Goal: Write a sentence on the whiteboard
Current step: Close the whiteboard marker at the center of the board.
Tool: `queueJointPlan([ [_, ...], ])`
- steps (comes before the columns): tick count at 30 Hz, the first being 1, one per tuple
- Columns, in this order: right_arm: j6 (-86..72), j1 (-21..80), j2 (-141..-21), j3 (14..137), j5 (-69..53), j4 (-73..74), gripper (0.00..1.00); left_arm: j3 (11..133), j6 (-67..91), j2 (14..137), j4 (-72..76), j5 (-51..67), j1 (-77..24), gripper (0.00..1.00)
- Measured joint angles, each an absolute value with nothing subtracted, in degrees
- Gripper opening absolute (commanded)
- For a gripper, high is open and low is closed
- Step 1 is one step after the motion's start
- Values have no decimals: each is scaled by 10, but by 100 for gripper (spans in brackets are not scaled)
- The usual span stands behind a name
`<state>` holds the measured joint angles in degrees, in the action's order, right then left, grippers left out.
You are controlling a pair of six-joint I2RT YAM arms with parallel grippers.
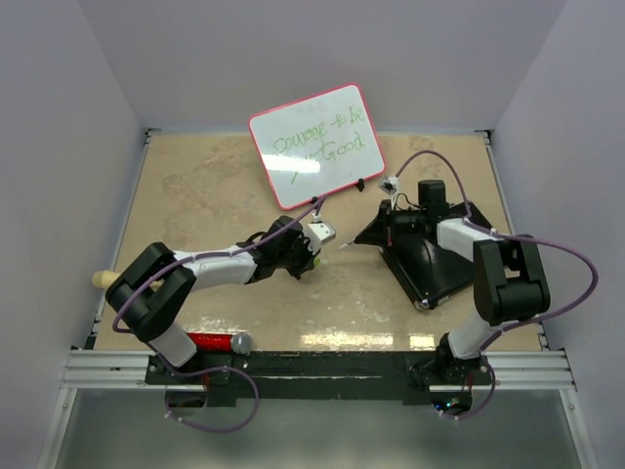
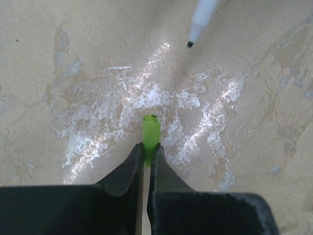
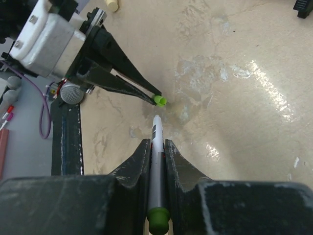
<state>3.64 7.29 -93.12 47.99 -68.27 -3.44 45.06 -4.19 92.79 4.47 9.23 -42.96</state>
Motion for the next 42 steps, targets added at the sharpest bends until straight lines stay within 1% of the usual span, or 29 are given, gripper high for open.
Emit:
queueJointPlan([
  [7,41,90,-991,516,-682,-25,0,434,-58,928,81,120,-435,0],
  [15,48,112,-1018,526,-680,-9,0,432,-70,929,110,136,-440,0],
  [42,67,127,-1020,533,-670,19,0,427,-72,942,129,137,-440,0],
])
